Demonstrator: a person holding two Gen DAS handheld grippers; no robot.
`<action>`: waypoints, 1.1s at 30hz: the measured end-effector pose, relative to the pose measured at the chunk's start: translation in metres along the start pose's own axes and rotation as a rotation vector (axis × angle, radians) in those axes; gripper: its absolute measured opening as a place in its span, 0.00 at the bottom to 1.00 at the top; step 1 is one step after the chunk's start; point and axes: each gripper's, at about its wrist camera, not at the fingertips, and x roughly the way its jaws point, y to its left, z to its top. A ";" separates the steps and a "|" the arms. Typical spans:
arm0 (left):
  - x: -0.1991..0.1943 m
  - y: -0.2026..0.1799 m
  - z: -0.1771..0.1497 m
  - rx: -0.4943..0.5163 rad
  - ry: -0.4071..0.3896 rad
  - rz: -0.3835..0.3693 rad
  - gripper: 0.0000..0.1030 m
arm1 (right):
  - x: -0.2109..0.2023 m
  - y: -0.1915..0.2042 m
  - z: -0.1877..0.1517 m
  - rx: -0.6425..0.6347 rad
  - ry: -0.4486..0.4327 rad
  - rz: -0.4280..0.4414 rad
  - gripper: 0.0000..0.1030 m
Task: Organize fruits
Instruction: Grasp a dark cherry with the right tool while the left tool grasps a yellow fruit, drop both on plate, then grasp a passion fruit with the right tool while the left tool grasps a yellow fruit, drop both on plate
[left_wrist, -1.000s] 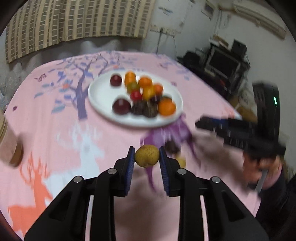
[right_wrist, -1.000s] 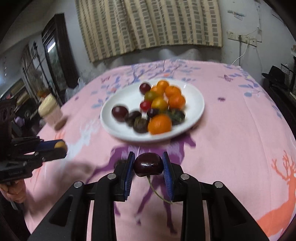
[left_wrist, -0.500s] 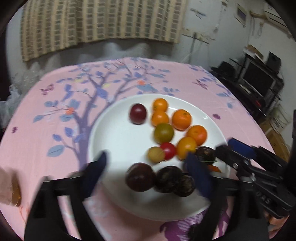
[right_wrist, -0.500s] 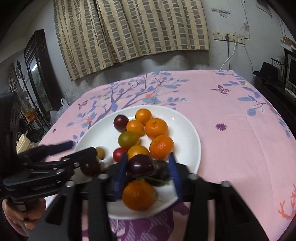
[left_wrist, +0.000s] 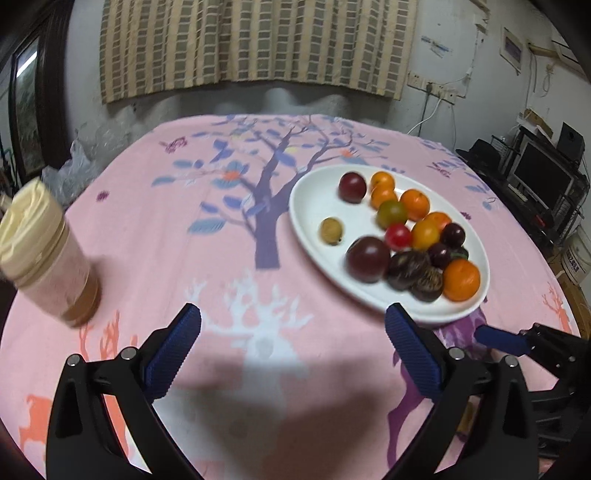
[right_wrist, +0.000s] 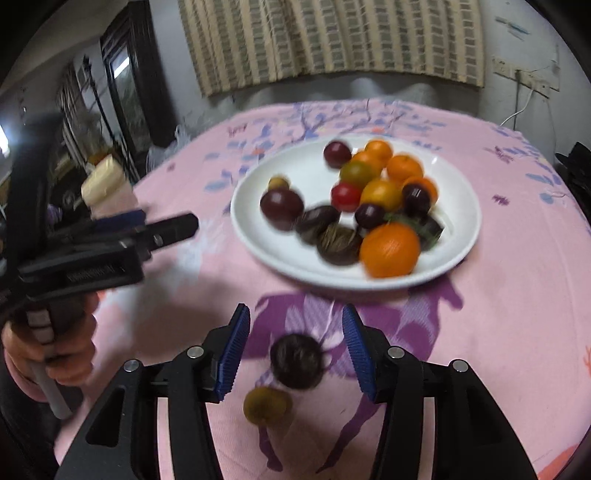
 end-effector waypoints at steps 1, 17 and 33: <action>-0.001 0.002 -0.003 -0.009 0.011 -0.004 0.95 | 0.002 0.000 -0.001 0.003 0.008 -0.002 0.46; -0.012 -0.013 -0.010 0.065 -0.019 0.005 0.95 | 0.011 -0.006 -0.008 0.033 0.056 0.015 0.34; -0.013 -0.027 -0.017 0.127 0.013 -0.101 0.95 | -0.029 -0.026 0.000 0.127 -0.079 0.048 0.31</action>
